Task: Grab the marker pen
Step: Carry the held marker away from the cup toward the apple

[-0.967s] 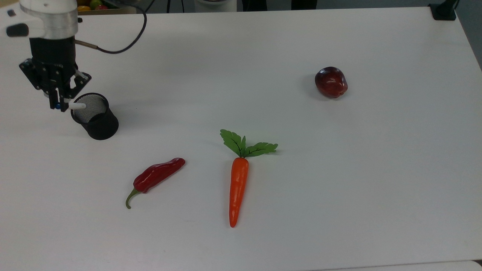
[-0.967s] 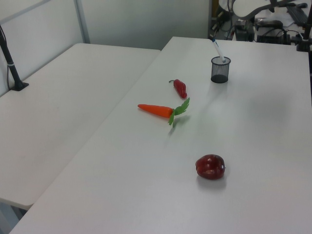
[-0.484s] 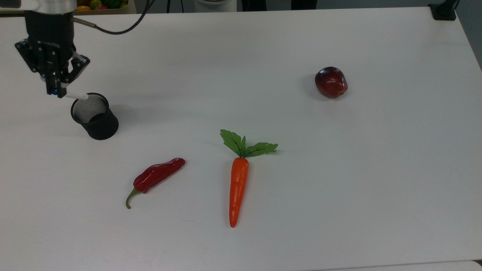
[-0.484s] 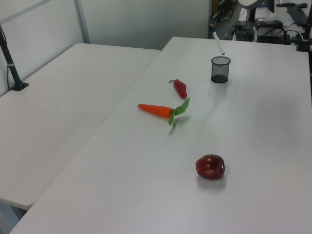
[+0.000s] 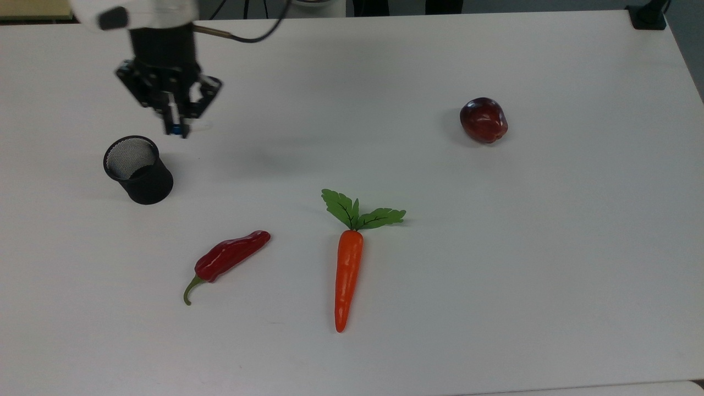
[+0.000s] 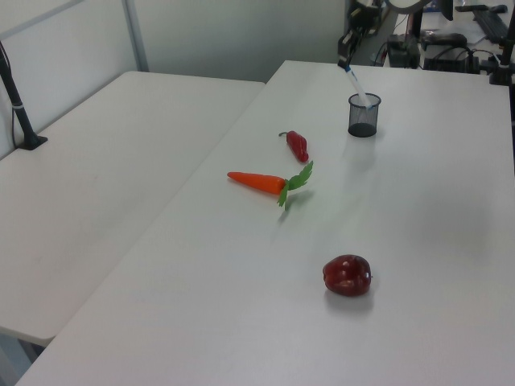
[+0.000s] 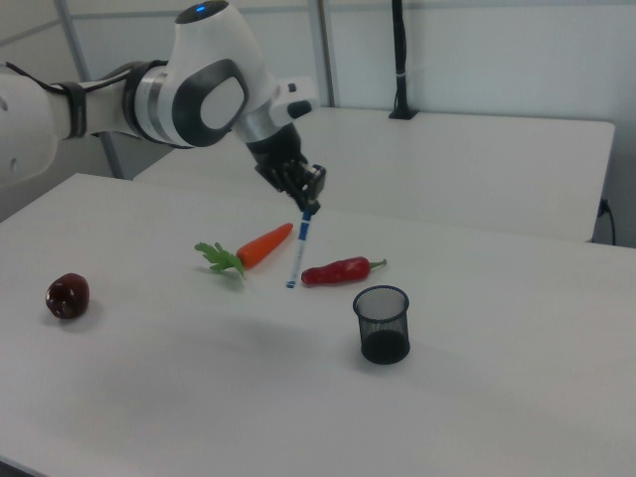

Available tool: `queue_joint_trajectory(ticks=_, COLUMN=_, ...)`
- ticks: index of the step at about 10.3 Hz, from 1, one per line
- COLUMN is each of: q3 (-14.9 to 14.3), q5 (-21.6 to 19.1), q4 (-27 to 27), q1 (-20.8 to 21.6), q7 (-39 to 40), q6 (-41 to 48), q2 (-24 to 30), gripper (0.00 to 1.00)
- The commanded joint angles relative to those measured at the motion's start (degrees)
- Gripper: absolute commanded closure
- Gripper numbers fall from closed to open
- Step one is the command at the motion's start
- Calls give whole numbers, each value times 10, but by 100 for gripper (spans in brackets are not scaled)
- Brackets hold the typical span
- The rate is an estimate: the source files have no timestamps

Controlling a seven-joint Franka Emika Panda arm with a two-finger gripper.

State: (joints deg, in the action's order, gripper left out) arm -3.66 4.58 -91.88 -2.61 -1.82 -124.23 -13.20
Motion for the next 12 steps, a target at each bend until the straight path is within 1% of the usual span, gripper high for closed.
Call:
queue_joint_trajectory(ticks=1, q3=-6, q5=-14, q4=-13, q1=65, q7=-13, q6=84, q2=11, gripper=84)
queue_joint_trajectory(ticks=3, q3=-6, q5=-43, q4=-16, q1=89, q7=-22, q6=114, q2=2, gripper=84)
queue_joint_trajectory(ticks=5, q3=-6, q5=-45, q4=-27, q1=113, q7=-37, q6=134, q2=-15, gripper=84)
queue_joint_trajectory(ticks=6, q3=-6, q5=-45, q4=-30, q1=124, q7=-62, q6=144, q2=-26, gripper=84)
queue_joint_trajectory(ticks=8, q3=-6, q5=-45, q4=-30, q1=144, q7=-82, q6=161, q2=-46, gripper=84)
queue_joint_trajectory(ticks=12, q3=-6, q5=-44, q4=-27, q1=155, q7=-86, q6=152, q2=-90, gripper=81)
